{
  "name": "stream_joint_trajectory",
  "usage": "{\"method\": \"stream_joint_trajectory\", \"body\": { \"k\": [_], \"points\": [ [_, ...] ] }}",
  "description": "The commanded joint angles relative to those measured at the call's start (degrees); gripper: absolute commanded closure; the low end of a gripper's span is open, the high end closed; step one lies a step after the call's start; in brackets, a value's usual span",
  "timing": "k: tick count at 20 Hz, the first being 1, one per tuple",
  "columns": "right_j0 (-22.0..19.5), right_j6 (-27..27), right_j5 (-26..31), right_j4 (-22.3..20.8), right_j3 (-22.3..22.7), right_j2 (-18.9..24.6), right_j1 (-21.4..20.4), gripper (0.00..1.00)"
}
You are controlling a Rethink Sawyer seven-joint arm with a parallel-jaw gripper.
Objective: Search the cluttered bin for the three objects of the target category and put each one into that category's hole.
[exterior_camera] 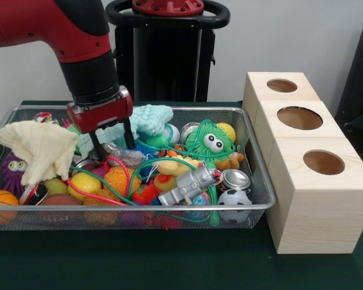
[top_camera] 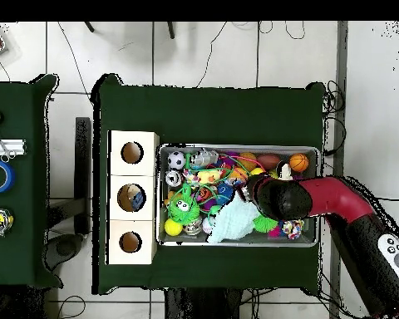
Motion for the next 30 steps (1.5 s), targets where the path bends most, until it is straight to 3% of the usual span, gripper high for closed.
{"method": "stream_joint_trajectory", "body": {
  "k": [1,11,16,24,25,27,30],
  "points": [
    [0.16,-7.65,5.11,-1.87,3.28,-5.54,2.43,0.00],
    [-3.86,-11.10,-3.51,-5.51,1.52,-5.40,12.78,0.00],
    [-3.77,-8.13,-6.30,-6.99,2.34,-6.02,13.53,0.00],
    [-0.57,-1.79,-9.40,-7.10,4.20,-8.38,10.99,0.00],
    [-0.02,-0.64,-9.95,-7.16,4.34,-8.88,10.53,1.00],
    [0.99,0.48,-10.93,-7.43,4.82,-9.09,9.22,1.00],
    [1.65,1.53,-8.77,-4.26,5.10,-8.87,7.58,1.00]
  ]
}}
